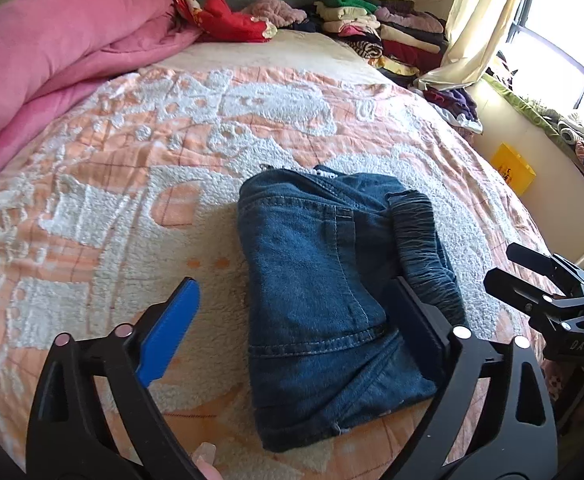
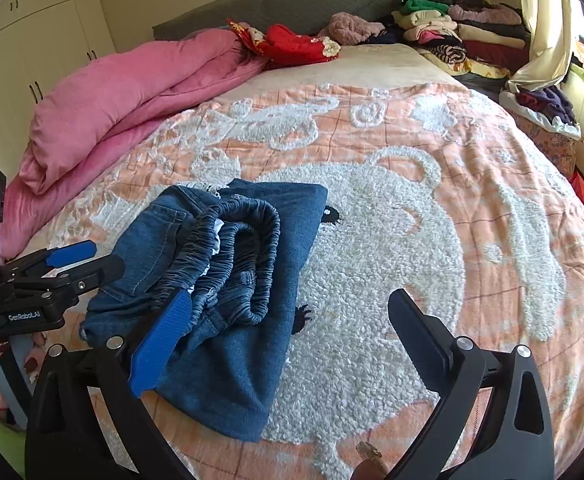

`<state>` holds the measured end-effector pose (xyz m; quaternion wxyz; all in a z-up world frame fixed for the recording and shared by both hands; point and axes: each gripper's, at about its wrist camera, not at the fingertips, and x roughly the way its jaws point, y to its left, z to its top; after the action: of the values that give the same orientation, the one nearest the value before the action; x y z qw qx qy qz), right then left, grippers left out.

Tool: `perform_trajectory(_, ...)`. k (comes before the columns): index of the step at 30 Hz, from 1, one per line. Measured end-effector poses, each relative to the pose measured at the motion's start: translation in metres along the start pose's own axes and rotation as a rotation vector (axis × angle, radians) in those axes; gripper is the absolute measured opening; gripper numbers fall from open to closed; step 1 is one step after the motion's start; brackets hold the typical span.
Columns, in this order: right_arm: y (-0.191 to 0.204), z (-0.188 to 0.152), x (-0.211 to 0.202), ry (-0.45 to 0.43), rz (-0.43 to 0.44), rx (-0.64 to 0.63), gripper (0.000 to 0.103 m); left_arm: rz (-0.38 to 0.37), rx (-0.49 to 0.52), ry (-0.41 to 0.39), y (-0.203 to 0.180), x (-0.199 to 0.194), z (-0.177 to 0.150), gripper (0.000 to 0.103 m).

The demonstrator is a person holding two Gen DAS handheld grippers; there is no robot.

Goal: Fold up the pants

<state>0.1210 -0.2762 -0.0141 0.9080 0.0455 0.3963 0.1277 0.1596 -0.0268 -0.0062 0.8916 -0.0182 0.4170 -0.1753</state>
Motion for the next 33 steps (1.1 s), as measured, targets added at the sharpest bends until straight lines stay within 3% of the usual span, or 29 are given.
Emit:
perform_trajectory(18, 0.019, -0.01, -0.049, -0.082, -0.021, -0.049, 0.098, 0.021, 0.026, -0.086, -0.012, -0.052, -0.012, 0.093)
perform_trajectory(27, 0.028, -0.028, -0.075, -0.111, -0.012, -0.059, 0.098, 0.028, 0.035, -0.093, -0.014, -0.071, -0.035, 0.093)
perform_trajectory(33, 0.032, -0.05, -0.077, -0.067, -0.02, -0.064, 0.098, 0.029, 0.039, -0.048, -0.012, -0.075, -0.063, 0.093)
